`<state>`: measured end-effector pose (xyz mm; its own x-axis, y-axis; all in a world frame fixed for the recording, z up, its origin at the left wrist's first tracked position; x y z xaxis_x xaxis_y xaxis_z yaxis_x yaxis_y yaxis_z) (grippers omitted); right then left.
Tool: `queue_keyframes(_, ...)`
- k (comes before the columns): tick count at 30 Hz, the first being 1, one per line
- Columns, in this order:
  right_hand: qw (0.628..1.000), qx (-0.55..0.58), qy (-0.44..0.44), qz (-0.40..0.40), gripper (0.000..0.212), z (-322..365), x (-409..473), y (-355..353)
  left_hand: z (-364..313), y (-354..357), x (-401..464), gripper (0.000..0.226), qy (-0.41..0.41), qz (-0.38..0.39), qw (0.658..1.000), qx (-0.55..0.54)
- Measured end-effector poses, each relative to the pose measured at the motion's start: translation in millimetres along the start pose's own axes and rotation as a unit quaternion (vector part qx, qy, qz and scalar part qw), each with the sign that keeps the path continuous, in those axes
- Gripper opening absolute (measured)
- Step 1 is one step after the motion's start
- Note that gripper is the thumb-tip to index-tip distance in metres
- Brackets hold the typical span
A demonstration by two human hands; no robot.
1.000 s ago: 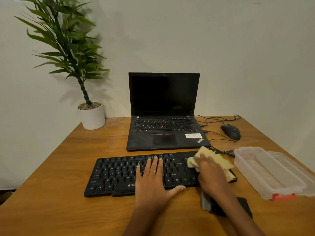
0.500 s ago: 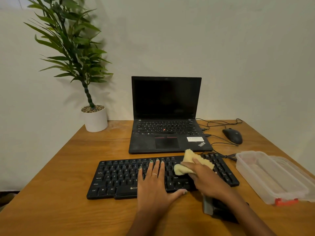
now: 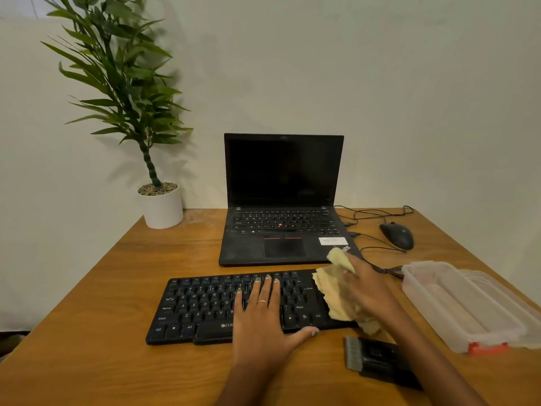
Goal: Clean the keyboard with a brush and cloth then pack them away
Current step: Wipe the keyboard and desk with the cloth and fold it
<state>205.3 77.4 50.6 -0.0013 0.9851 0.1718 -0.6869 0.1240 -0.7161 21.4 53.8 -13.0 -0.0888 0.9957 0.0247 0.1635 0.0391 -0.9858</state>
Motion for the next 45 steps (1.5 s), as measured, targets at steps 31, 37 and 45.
queue_keyframes(31, 0.942, -0.254, -0.152, 0.156, 0.061, 31, -30, 32, 2, 3, 1, 0.114, 0.012, -0.018, 1.0, 0.018)
queue_keyframes(37, 0.932, -0.266, -0.203, 0.14, 0.059, 45, -59, 61, 9, -1, -1, 0.11, 0.036, -0.028, 0.999, -0.001)
queue_keyframes(45, 0.947, -0.256, -0.17, 0.091, 0.059, 44, -53, 52, 91, -6, -1, 0.128, -0.044, -0.099, 0.994, -0.021)
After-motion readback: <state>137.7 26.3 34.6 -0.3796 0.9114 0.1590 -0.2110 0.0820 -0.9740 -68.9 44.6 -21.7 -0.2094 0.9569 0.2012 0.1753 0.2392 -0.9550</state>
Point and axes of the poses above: each hand's wrist, its own x-axis towards the middle knuckle, its own y-axis out of the palm, z = x × y, the point moved 3 cm from there along x, towards the middle knuckle, and after that the axes turned 13 degrees about -y, right-handed, at the moved point
